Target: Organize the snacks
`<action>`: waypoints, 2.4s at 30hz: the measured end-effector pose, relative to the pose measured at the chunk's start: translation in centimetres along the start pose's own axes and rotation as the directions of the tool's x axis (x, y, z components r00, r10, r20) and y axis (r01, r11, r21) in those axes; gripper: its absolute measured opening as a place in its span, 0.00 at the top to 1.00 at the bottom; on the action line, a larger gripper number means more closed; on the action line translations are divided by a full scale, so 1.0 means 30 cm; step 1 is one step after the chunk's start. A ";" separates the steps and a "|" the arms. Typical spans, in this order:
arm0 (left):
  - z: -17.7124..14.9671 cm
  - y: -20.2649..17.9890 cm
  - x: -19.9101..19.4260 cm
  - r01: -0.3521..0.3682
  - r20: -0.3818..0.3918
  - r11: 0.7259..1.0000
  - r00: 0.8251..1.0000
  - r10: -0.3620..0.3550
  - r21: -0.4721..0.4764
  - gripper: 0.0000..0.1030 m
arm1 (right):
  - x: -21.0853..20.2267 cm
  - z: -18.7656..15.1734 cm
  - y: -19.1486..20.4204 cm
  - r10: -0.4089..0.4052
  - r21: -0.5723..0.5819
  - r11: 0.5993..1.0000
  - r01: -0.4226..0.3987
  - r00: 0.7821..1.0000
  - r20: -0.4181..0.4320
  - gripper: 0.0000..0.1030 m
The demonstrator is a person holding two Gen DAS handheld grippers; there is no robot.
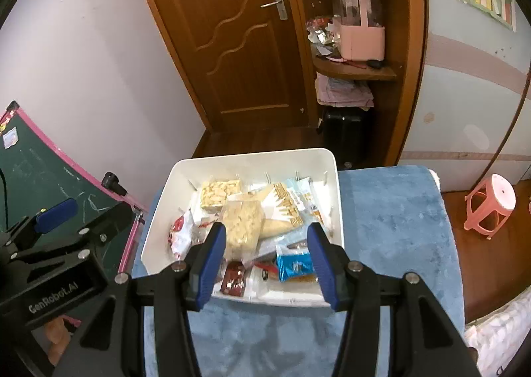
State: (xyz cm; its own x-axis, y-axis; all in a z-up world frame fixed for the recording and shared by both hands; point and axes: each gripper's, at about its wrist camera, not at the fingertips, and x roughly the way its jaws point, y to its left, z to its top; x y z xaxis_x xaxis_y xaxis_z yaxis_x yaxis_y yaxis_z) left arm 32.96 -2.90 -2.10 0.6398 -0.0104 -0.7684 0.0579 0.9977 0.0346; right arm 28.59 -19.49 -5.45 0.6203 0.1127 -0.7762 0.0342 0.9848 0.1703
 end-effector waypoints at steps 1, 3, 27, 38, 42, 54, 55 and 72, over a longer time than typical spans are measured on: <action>-0.015 -0.010 -0.023 0.004 0.001 1.000 1.000 -0.004 0.003 0.12 | -0.018 -0.010 -0.002 0.001 -0.003 1.000 -0.001 1.000 0.002 0.50; -0.046 -0.028 -0.068 0.011 -0.003 1.000 1.000 -0.011 0.006 0.11 | -0.062 -0.038 -0.006 0.000 -0.008 1.000 0.000 1.000 0.009 0.50; -0.482 -0.121 -0.528 0.055 -0.049 0.998 0.997 -0.055 0.002 0.08 | -0.512 -0.449 -0.090 -0.022 -0.031 0.999 0.021 1.000 -0.008 0.36; -0.621 -0.110 -0.648 0.059 -0.071 0.998 0.996 -0.060 -0.007 0.08 | -0.649 -0.608 -0.104 -0.033 -0.003 0.999 0.033 0.998 -0.054 0.35; -0.632 -0.107 -0.669 0.057 -0.064 0.998 0.996 -0.058 -0.010 0.08 | -0.676 -0.621 -0.081 -0.041 -0.019 0.999 0.040 0.999 -0.034 0.35; -0.672 -0.127 -0.684 0.058 -0.078 0.998 0.995 -0.059 -0.015 0.08 | -0.725 -0.637 -0.052 -0.068 -0.046 0.997 0.069 0.998 0.017 0.35; -0.673 -0.129 -0.684 0.057 -0.079 0.998 0.995 -0.058 -0.015 0.08 | -0.726 -0.637 -0.052 -0.069 -0.046 0.996 0.070 0.997 0.018 0.35; -0.676 -0.137 -0.687 0.056 -0.072 0.998 0.996 -0.057 -0.012 0.08 | -0.742 -0.644 -0.059 -0.077 -0.028 0.997 0.078 0.997 0.026 0.35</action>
State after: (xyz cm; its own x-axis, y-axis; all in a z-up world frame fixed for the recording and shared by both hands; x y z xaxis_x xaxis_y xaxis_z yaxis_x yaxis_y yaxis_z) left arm 4.00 -5.44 0.64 0.5784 -0.0622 -0.8134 0.0844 0.9963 -0.0161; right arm -0.41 -21.19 -0.20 0.6360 0.0327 -0.7710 0.0602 0.9940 0.0918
